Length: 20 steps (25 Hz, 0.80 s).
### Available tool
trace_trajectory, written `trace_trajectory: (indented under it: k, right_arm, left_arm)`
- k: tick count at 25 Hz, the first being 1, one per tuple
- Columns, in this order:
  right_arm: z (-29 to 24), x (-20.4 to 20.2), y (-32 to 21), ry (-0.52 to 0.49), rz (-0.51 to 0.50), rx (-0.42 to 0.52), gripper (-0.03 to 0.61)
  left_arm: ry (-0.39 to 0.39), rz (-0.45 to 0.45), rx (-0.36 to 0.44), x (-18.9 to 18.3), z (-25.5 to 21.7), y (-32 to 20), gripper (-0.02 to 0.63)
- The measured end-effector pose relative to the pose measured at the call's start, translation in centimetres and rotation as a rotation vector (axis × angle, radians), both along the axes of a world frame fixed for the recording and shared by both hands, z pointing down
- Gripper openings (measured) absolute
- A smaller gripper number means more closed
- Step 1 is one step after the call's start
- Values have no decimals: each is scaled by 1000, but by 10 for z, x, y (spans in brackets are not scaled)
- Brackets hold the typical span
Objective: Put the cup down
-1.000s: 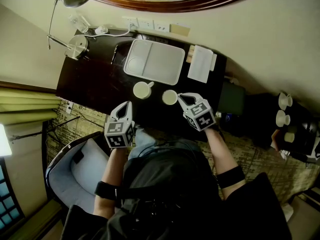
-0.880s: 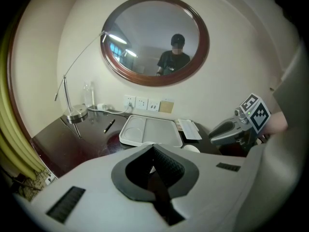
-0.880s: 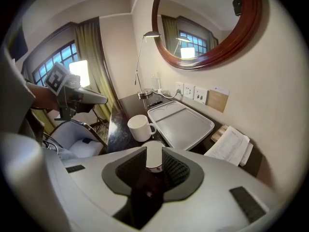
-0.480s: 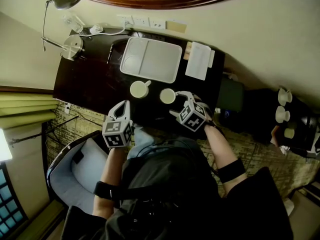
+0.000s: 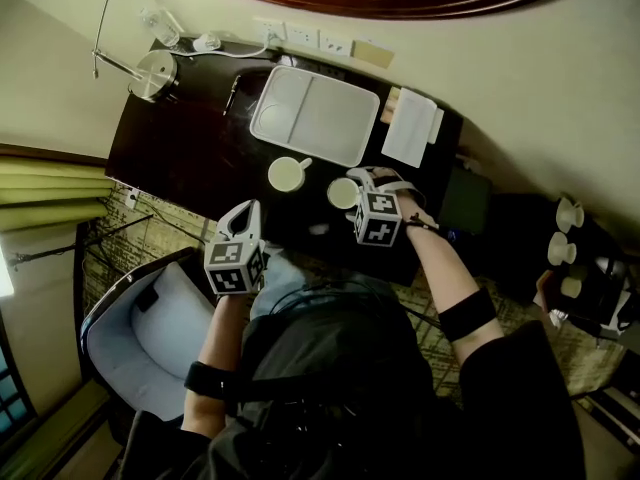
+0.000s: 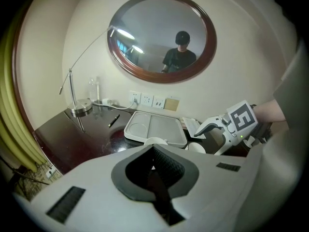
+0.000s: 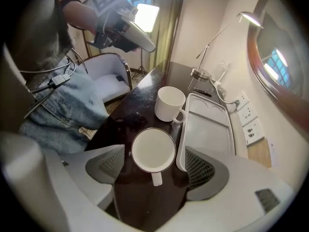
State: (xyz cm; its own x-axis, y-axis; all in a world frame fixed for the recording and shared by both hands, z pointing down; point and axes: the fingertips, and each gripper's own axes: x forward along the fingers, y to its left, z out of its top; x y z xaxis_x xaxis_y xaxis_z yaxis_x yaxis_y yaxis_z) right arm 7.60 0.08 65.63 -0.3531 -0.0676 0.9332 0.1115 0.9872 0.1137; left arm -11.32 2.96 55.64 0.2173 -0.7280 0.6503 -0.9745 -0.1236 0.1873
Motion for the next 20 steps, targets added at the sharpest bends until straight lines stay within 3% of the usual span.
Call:
trace_trajectory:
  k: [7, 16, 18, 20]
  right_arm:
    - [21, -5, 10, 157, -264, -14, 476]
    - [39, -16, 10, 210, -308, -19, 469]
    - [44, -13, 12, 230, -314, -38, 403]
    - [45, -12, 13, 238, -321, -49, 400]
  left_arm:
    - [19, -51, -3, -13, 3, 7, -14]
    - [24, -80, -17, -29, 9, 12, -14]
    - [28, -80, -16, -31, 11, 12, -14]
    - [32, -83, -11, -33, 11, 10, -14]
